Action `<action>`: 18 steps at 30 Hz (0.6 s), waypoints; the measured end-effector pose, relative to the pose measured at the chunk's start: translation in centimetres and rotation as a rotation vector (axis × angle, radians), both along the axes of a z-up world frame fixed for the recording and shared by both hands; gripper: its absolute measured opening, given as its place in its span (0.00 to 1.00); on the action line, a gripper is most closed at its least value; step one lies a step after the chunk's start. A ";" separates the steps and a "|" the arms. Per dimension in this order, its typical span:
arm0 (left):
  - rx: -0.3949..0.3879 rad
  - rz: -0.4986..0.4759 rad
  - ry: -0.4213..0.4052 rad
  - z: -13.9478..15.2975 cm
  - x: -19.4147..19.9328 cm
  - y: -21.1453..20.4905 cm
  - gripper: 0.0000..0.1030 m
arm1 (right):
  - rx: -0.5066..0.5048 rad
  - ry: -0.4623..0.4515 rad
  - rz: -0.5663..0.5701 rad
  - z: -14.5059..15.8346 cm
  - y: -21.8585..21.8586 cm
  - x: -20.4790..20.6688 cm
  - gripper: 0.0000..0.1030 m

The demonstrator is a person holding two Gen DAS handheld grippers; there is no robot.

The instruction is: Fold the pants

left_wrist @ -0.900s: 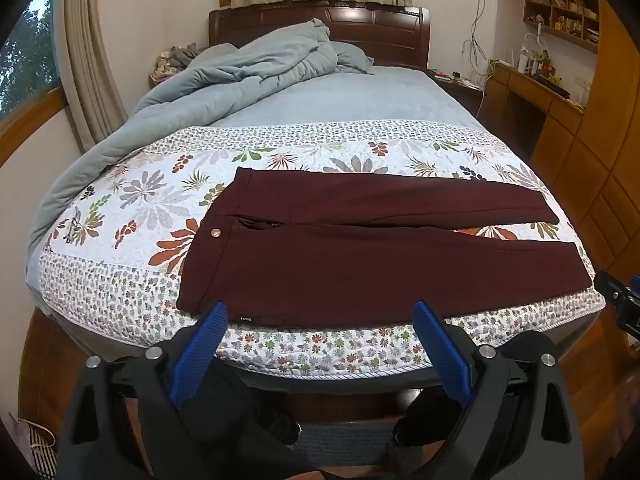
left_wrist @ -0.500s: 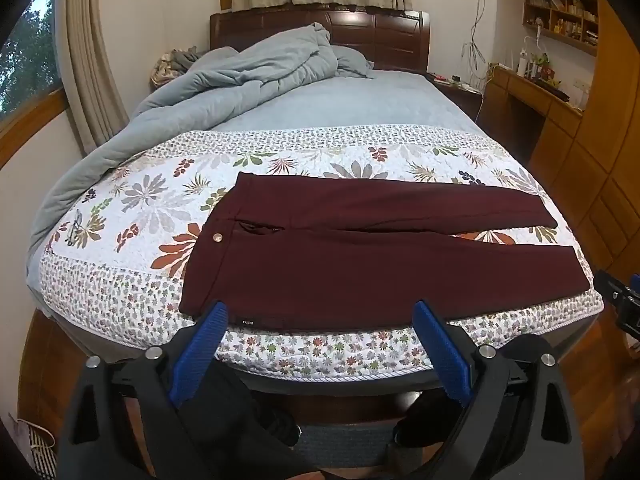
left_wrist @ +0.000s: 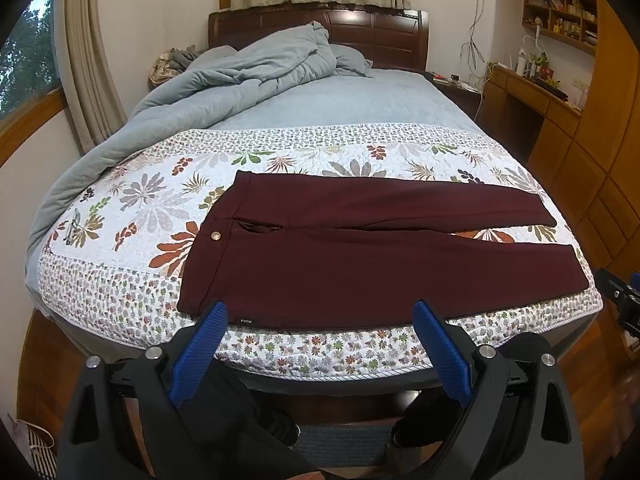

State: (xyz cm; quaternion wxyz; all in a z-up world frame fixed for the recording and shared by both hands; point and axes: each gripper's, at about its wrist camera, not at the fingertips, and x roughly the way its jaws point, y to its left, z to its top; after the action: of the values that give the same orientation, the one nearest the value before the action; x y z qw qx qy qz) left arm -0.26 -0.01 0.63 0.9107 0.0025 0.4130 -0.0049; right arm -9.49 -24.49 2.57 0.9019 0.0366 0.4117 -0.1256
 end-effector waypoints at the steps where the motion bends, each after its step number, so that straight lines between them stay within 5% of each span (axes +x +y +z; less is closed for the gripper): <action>1: -0.001 0.000 0.003 -0.2 0.0 0.0 0.92 | 0.000 0.001 0.001 0.1 -0.1 0.0 0.98; 18: 0.020 -0.008 0.025 -1.1 0.4 -0.7 0.92 | 0.018 0.017 -0.002 -1.0 -0.8 0.3 0.98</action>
State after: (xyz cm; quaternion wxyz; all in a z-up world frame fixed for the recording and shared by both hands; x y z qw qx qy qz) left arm 0.15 -0.71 -0.48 0.9055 0.0129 0.4241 -0.0044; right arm -9.22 -25.29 1.56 0.8979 0.0443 0.4204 -0.1231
